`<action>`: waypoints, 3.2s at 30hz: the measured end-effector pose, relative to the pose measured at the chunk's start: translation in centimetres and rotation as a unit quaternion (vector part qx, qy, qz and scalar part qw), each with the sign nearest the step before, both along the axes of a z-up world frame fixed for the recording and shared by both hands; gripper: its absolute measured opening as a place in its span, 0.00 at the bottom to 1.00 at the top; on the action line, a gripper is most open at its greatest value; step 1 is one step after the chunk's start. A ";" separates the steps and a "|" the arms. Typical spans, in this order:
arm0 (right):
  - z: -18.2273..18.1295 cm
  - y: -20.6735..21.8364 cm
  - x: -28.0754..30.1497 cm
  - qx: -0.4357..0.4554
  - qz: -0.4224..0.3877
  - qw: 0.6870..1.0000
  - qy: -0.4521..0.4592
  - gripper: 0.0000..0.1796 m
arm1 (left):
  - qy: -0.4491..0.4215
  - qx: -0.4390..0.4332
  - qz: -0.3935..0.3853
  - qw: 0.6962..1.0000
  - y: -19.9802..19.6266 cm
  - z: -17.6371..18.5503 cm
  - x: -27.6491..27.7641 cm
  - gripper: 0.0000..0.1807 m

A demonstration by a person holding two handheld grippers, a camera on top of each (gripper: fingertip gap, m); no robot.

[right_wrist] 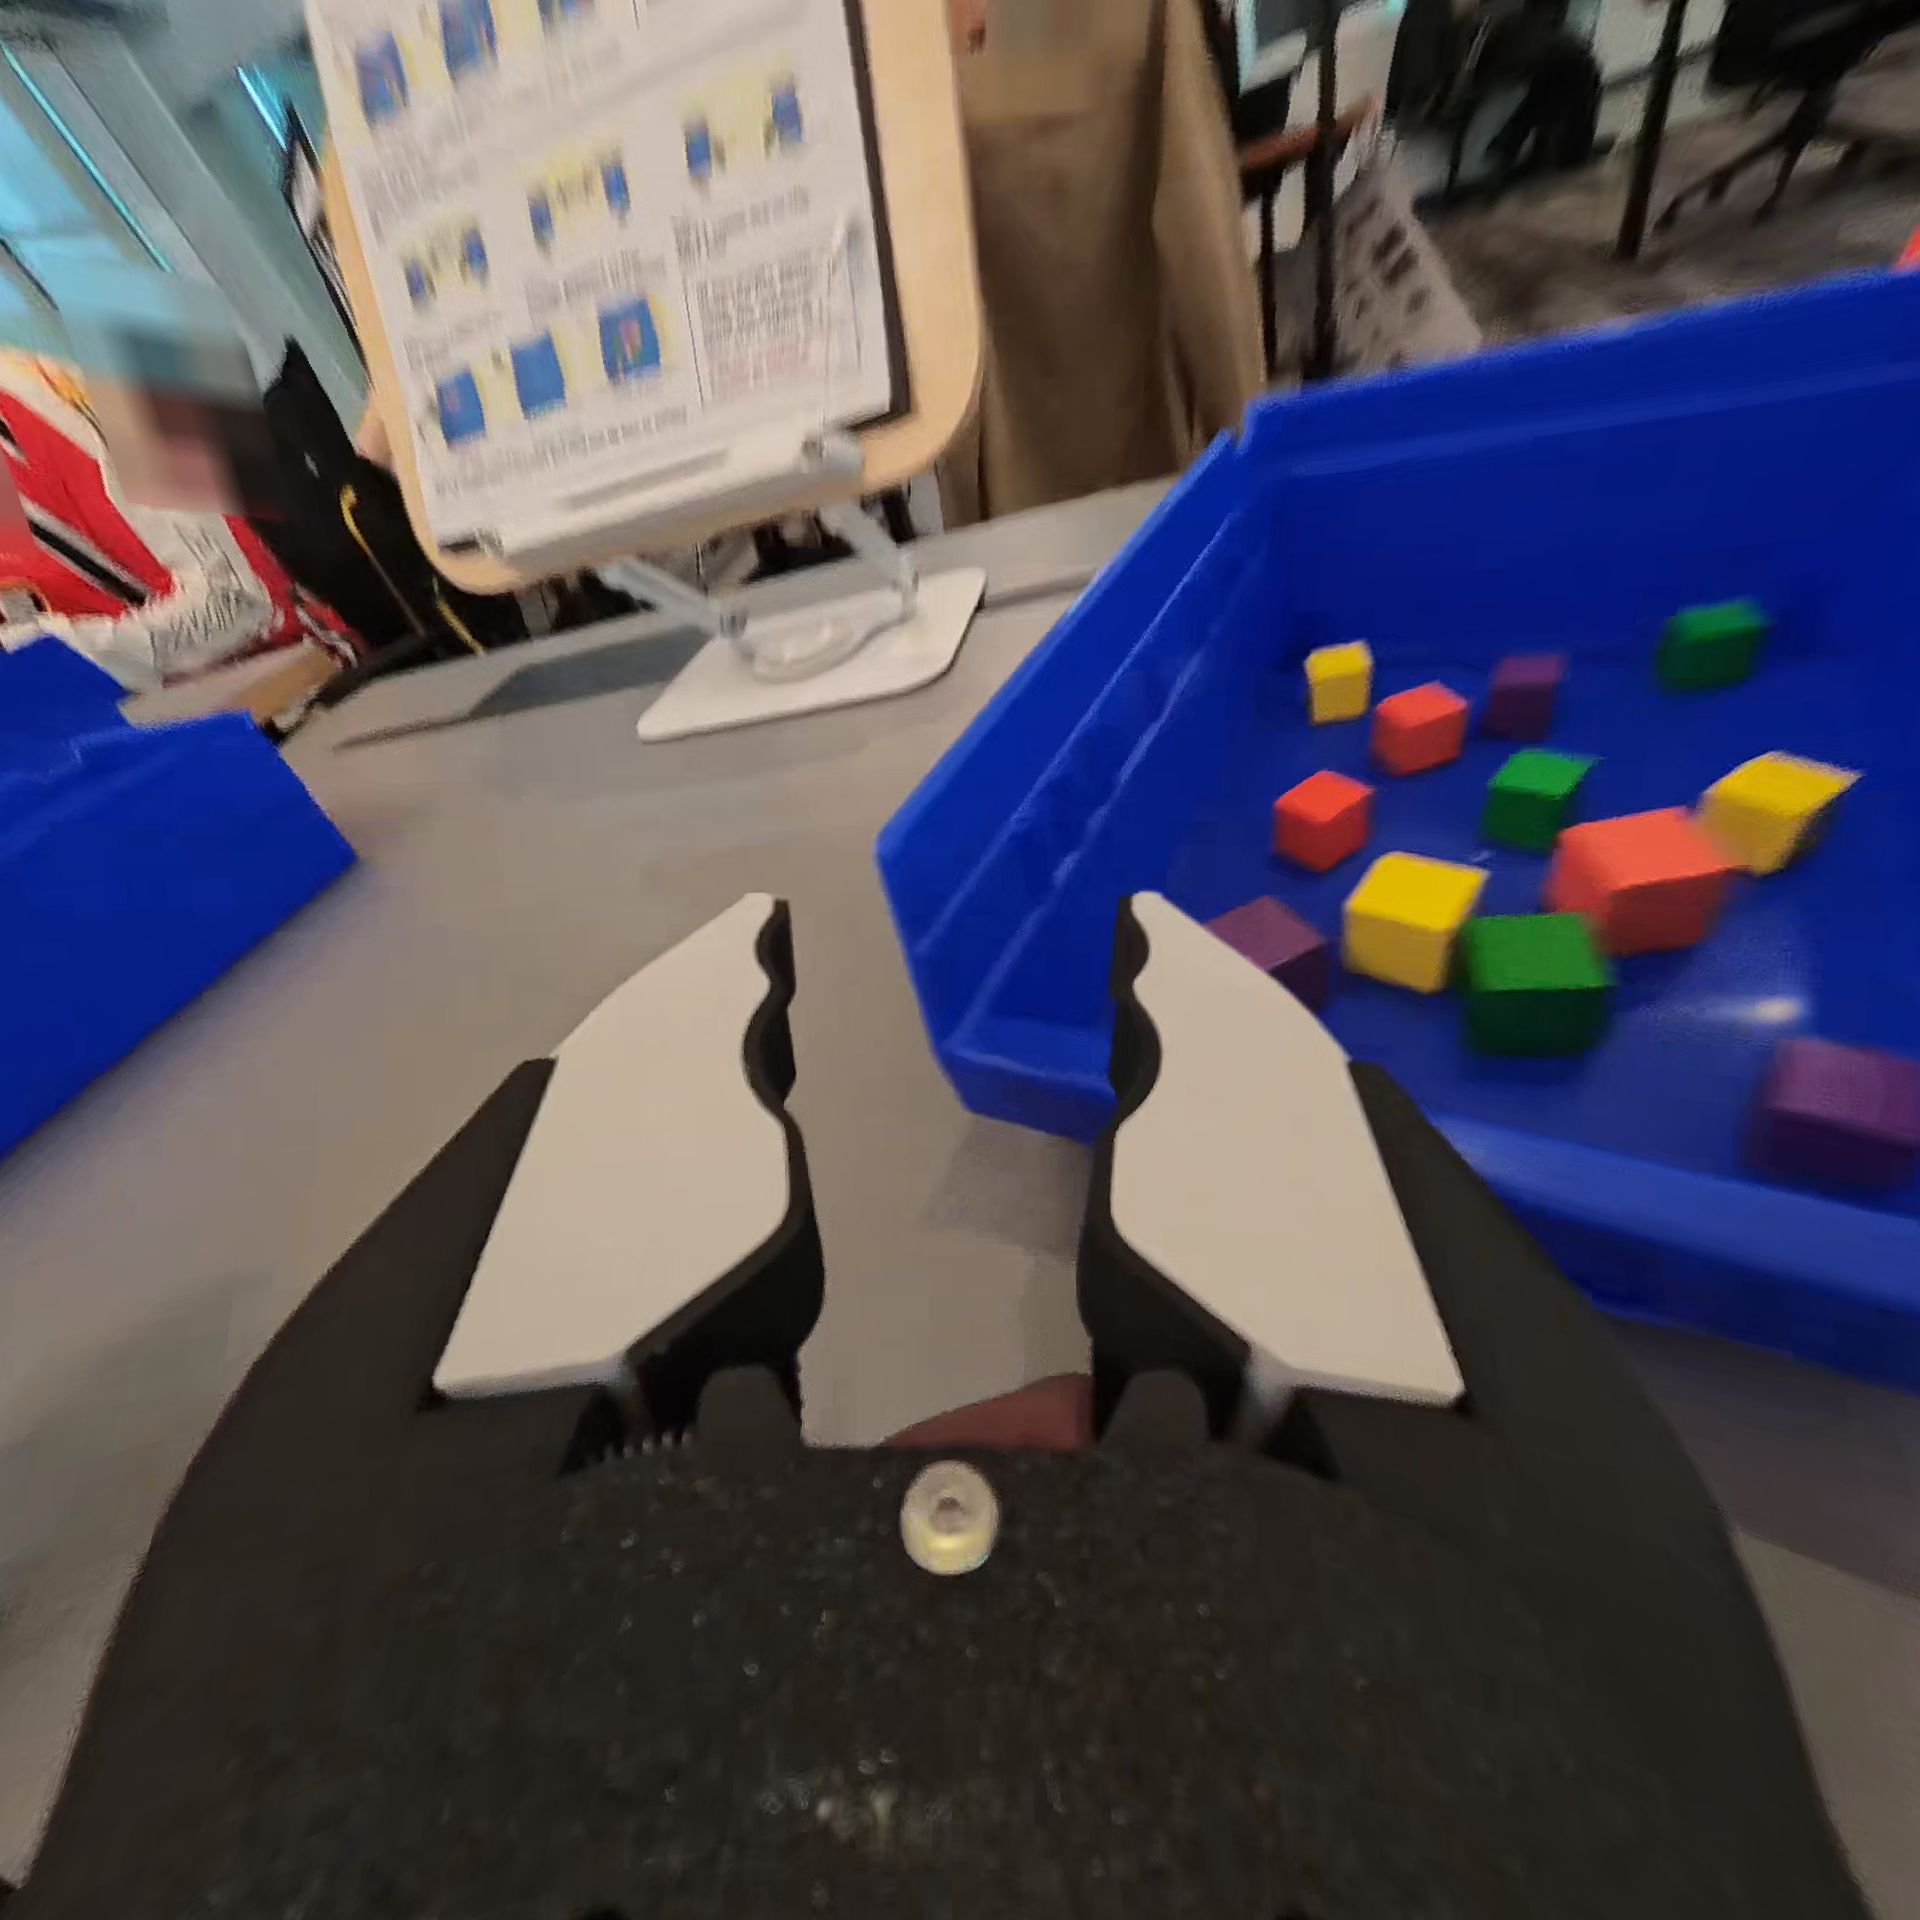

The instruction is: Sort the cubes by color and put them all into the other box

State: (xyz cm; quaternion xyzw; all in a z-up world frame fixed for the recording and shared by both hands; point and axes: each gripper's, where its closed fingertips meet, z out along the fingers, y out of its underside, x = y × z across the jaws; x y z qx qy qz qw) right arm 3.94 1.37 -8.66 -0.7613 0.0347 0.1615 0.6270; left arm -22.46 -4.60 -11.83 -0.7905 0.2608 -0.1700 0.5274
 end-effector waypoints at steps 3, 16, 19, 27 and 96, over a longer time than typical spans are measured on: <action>2.5 -2.8 5.6 0.045 -0.073 0.996 -0.010 0.33 | -0.002 0.013 -0.042 0.999 1.2 1.6 6.9 0.23; -3.6 -2.4 16.7 -0.093 -0.208 0.972 -0.052 0.34 | 0.011 -0.034 0.074 0.997 10.5 0.0 26.7 0.21; -4.9 -1.5 16.5 -0.122 -0.208 0.968 -0.065 0.20 | 0.017 -0.033 0.099 0.994 11.1 -0.8 26.2 0.12; -4.2 -2.6 16.0 -0.103 -0.257 0.959 -0.060 0.02 | -0.026 -0.041 0.111 0.993 11.1 -0.7 24.0 0.01; -5.8 -13.8 -37.1 0.007 0.324 0.933 -0.156 0.21 | -0.002 -0.085 0.396 0.914 1.8 -0.9 -41.2 0.02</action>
